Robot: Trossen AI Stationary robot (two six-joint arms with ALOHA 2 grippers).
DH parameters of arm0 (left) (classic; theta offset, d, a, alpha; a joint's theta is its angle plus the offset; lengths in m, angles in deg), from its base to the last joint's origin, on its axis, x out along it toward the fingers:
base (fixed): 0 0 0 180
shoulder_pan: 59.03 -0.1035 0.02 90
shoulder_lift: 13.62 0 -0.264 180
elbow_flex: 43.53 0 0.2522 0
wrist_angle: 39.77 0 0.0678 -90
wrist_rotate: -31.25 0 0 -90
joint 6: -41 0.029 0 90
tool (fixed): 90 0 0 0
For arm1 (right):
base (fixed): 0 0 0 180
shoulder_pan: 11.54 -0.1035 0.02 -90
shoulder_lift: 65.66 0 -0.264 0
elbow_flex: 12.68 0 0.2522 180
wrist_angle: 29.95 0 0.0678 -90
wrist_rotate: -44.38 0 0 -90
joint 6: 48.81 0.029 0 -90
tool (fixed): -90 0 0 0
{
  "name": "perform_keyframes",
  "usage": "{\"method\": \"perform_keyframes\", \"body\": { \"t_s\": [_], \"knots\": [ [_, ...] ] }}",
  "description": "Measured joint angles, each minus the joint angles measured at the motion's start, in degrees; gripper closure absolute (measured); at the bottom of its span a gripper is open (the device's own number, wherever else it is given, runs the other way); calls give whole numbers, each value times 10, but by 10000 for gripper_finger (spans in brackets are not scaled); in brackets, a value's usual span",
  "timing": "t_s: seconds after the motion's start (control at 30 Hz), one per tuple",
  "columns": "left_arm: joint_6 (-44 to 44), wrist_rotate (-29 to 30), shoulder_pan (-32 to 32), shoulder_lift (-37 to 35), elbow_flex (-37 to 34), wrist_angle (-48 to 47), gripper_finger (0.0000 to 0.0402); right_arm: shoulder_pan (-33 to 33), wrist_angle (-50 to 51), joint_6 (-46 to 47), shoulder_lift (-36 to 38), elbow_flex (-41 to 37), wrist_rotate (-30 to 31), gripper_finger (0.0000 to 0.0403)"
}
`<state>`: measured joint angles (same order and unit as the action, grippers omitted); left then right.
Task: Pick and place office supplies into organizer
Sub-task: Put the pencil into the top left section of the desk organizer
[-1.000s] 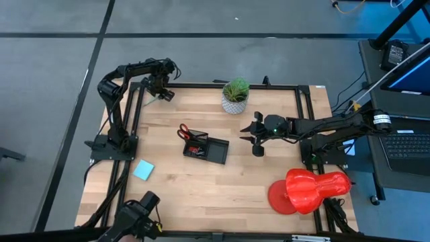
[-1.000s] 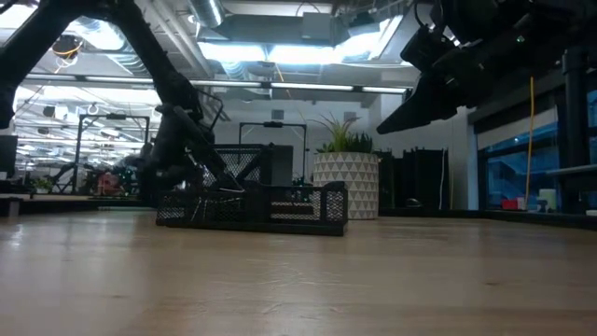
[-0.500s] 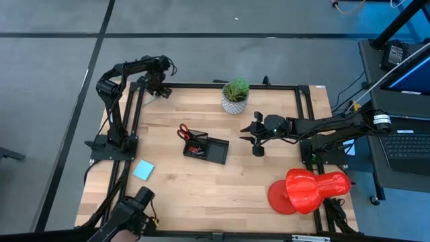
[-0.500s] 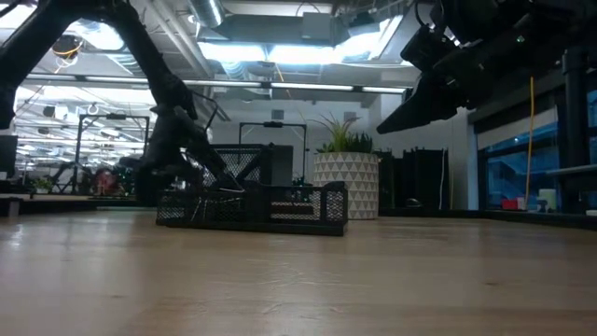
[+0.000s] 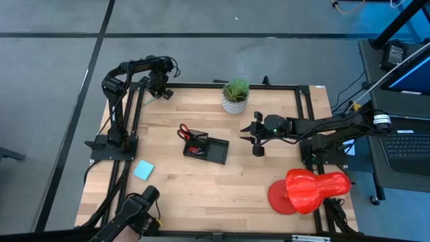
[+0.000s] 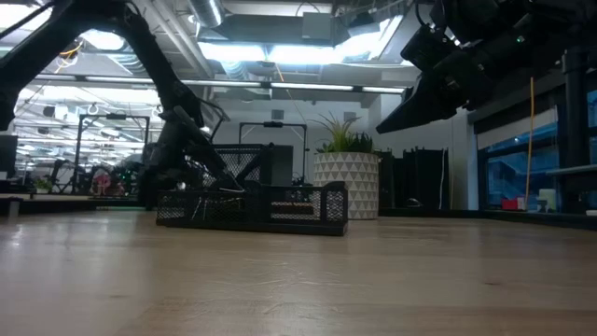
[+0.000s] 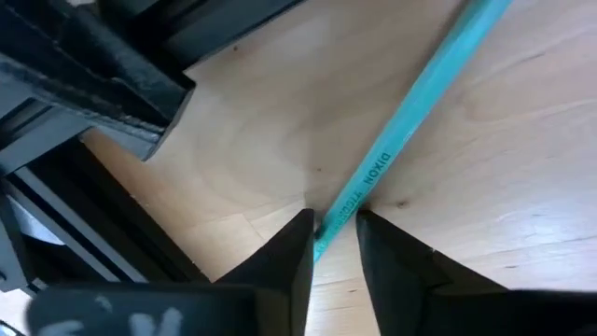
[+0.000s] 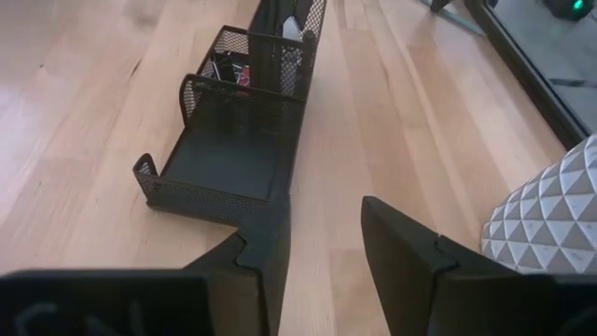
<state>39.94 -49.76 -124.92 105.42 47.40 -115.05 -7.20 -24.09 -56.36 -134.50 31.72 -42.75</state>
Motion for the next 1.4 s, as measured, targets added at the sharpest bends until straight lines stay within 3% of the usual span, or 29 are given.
{"method": "perform_keyframes", "body": {
  "t_s": [0.37, 0.57, 0.7, 0.97, 1.4],
  "knots": [
    [21, 17, 29, 3, 9, -8, 390, 0, 0, -20, 0, 0, 0, 267],
    [11, 54, 63, 4, 10, -36, 395, 0, 0, -20, 0, 0, 0, 267],
    [1, 41, 85, 6, 6, -86, 398, 0, 0, -20, 0, 0, 0, 267],
    [18, 55, 134, 1, 7, -93, 401, 0, 2, -20, 0, 0, 0, 267],
    [-10, 54, 148, -14, 7, -92, 400, 0, 7, -18, 0, 0, 0, 267]
  ]
}}
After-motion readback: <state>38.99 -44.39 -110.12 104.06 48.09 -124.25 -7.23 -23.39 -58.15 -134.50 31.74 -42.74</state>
